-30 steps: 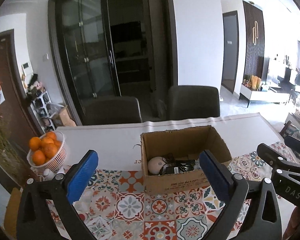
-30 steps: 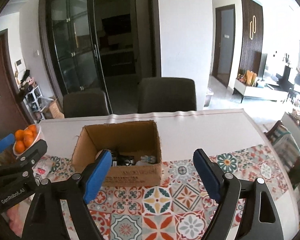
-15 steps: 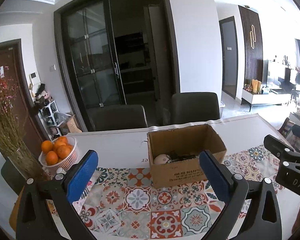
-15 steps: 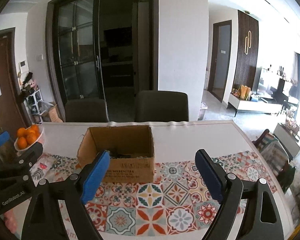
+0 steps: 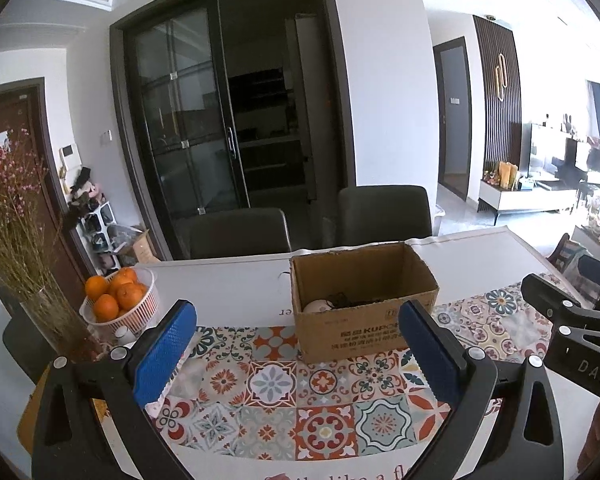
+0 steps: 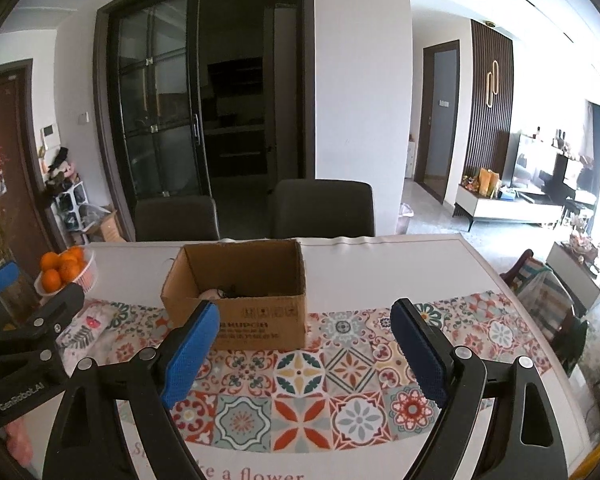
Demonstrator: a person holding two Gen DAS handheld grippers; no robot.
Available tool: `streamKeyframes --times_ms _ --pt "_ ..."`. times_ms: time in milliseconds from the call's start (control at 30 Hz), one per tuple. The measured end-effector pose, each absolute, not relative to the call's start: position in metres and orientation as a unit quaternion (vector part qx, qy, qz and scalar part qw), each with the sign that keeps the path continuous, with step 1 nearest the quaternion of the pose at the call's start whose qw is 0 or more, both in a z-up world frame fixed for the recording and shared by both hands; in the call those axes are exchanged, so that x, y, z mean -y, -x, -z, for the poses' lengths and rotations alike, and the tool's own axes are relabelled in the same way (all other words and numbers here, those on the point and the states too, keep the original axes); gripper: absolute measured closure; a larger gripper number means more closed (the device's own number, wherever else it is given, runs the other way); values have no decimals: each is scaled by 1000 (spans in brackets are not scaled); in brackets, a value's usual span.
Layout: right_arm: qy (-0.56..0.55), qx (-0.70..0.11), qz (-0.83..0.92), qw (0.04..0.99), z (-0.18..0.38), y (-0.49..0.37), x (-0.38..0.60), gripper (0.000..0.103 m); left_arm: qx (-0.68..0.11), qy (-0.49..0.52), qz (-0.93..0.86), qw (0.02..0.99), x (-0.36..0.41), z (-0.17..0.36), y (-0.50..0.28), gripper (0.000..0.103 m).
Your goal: Organize rigid objects
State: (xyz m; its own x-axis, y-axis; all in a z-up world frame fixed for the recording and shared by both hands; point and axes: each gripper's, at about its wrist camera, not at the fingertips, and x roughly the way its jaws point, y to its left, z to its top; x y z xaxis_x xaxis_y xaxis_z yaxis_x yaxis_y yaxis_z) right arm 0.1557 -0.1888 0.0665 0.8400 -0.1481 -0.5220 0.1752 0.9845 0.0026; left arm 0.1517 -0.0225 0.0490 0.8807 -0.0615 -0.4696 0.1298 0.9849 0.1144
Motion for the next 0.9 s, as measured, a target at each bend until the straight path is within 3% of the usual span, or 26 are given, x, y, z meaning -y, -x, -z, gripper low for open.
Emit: streamKeyframes --times_ms 900 --pt "-26 -254 76 964 -77 -142 186 15 -218 -67 52 972 23 -64 -137 0"
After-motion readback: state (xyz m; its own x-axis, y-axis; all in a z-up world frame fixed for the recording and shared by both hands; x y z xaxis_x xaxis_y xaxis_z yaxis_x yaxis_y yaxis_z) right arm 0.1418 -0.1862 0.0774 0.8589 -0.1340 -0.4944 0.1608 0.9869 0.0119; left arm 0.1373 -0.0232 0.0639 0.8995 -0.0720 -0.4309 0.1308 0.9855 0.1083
